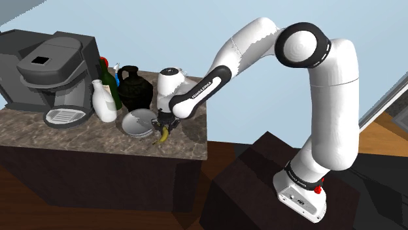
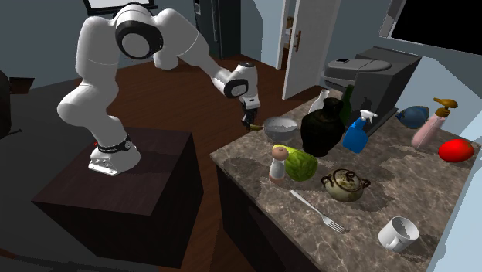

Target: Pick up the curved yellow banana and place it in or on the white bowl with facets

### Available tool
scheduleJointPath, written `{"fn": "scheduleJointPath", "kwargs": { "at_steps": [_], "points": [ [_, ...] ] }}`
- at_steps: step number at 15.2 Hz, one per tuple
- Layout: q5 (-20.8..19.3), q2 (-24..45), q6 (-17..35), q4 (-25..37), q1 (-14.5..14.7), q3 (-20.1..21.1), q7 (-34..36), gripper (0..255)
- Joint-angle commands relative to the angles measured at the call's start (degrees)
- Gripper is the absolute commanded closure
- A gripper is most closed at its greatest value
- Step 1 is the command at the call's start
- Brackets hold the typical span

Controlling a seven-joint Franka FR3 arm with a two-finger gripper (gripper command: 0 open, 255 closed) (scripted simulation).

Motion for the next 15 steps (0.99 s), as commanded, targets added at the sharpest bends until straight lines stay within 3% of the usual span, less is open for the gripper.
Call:
{"fn": "scheduleJointPath", "kwargs": {
  "at_steps": [1, 15],
  "points": [
    [0.69, -1.36, -1.21, -0.15, -0.5, 0.58, -0.51, 255],
    [4.9, -8.9, -9.05, 0.52, -2.69, 3.54, -3.21, 255]
  ]
}}
